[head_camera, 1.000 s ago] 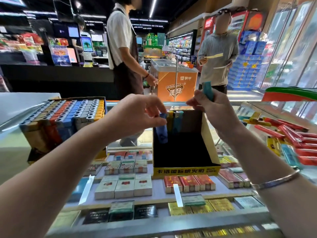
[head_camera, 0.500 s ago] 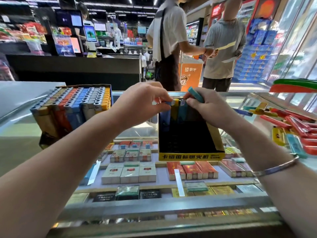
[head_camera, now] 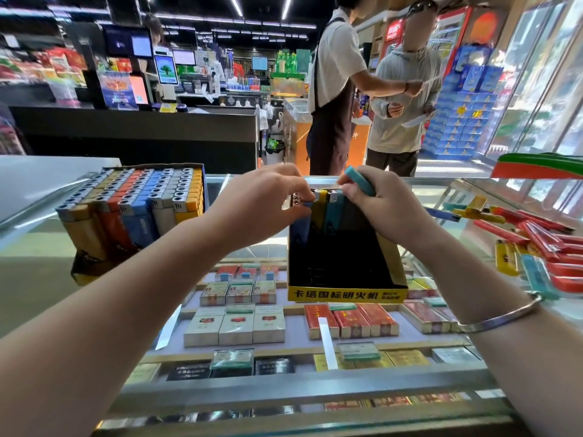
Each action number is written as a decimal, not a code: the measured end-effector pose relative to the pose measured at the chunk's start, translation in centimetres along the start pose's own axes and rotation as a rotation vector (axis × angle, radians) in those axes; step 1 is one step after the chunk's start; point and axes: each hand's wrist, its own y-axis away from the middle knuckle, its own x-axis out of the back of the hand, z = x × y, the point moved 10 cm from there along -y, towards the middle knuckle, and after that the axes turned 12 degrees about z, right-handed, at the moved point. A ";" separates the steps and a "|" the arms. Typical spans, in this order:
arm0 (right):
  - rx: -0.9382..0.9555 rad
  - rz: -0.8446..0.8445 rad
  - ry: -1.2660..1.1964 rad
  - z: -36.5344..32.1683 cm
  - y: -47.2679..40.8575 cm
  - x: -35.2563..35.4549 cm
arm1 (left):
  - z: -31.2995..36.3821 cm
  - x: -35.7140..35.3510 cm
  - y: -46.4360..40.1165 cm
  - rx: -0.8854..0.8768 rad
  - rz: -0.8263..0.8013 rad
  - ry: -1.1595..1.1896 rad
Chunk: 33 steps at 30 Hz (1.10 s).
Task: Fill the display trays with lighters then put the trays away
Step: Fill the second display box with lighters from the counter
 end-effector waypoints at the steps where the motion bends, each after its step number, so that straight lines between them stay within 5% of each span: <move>1: 0.033 0.062 0.002 -0.5 -0.1 0.6 | -0.1 0.0 0.0 0.003 0.005 -0.004; 7: 0.152 0.336 -0.039 -3.0 0.0 3.7 | 0.4 1.0 0.0 0.004 0.075 0.026; 17: 0.321 0.048 0.134 -5.4 1.2 0.2 | 2.2 1.8 -0.3 0.098 0.116 0.425; 27: 0.100 -0.032 0.068 -1.7 0.0 0.1 | -1.4 1.6 -0.2 0.327 0.240 0.537; 33: -0.098 -0.109 0.019 2.3 -0.3 -0.1 | 1.6 1.1 -0.1 0.092 0.166 0.298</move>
